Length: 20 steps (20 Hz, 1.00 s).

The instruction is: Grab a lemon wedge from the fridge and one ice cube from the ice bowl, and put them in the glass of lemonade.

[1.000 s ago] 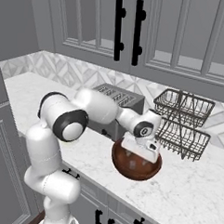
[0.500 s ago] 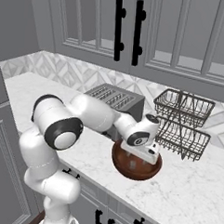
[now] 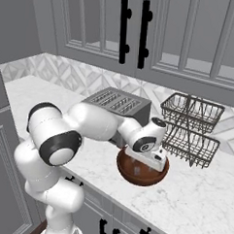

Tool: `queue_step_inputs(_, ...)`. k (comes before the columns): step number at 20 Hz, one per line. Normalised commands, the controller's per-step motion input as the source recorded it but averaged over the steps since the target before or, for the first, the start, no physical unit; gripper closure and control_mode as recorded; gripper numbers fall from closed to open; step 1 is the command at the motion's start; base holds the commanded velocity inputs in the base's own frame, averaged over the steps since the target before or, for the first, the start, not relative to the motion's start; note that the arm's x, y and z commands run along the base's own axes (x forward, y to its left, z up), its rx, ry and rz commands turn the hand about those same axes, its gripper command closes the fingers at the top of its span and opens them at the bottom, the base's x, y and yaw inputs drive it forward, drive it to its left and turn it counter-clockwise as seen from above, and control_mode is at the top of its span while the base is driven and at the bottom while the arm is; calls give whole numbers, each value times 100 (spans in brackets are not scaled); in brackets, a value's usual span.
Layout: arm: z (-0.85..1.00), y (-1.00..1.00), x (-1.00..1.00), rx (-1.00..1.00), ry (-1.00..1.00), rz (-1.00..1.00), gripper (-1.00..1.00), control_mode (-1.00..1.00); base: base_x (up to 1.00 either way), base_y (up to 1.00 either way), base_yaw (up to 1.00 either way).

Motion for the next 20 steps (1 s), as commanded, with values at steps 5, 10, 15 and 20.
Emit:
queue_step_inputs(5, -4, 6, -3, 0, -2, 0, -100, -100, 0, 0, 0)
queue_step_inputs(10, -6, 12, 0, -3, -7, 0, -100, -100, 0, 0, 0)
queue_step_inputs(15, -2, 0, 0, -7, 3, 0, -100, -100, 0, 0, 0)
queue_step_inputs(20, -8, 0, 1, -4, 3, 0, -100, -100, 0, 0, 0)
